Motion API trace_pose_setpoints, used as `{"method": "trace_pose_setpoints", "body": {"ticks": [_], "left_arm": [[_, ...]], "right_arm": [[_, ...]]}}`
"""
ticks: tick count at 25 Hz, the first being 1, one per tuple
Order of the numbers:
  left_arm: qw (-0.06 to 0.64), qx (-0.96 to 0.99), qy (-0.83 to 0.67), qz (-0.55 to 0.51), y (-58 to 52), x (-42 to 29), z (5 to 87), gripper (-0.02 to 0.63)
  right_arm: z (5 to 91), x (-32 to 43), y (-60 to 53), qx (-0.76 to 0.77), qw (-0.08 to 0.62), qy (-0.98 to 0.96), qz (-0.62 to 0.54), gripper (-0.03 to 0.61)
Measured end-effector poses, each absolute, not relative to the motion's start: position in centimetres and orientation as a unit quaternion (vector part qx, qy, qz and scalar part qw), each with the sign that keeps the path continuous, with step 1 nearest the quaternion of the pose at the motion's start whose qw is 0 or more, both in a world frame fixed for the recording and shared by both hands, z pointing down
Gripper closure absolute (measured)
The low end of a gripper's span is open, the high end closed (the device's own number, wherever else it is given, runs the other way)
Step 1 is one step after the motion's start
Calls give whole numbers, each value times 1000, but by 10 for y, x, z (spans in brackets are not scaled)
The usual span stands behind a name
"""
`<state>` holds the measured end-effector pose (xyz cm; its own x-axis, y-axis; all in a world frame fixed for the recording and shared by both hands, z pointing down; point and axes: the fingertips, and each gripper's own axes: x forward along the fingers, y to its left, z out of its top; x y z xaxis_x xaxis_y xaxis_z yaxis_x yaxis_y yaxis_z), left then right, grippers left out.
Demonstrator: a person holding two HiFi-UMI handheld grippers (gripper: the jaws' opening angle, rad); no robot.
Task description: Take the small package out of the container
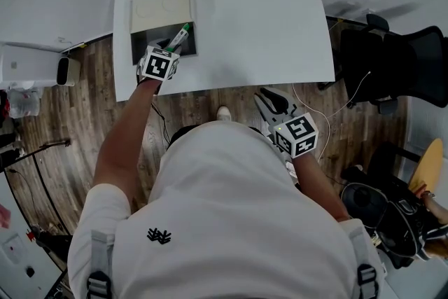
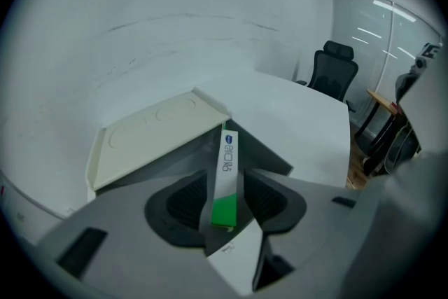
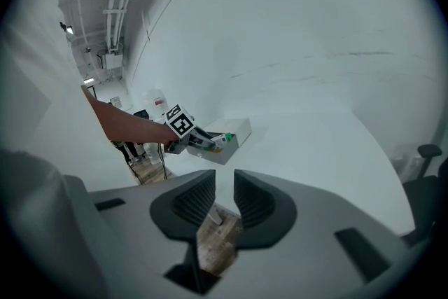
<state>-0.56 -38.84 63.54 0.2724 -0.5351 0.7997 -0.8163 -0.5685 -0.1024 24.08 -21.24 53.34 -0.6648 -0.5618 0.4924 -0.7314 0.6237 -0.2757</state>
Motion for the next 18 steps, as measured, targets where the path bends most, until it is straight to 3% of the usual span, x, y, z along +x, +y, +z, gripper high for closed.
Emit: {"method": "trace_pose_setpoints", "body": {"ticks": [5, 18], "left_arm": [[157, 774, -433, 435, -393, -5, 642, 505], [151, 784, -426, 425, -390, -2, 622, 515]], "right_arm": [[534, 250, -215, 374, 181, -879, 234, 499], [538, 245, -215, 372, 178, -879, 237, 499]]}}
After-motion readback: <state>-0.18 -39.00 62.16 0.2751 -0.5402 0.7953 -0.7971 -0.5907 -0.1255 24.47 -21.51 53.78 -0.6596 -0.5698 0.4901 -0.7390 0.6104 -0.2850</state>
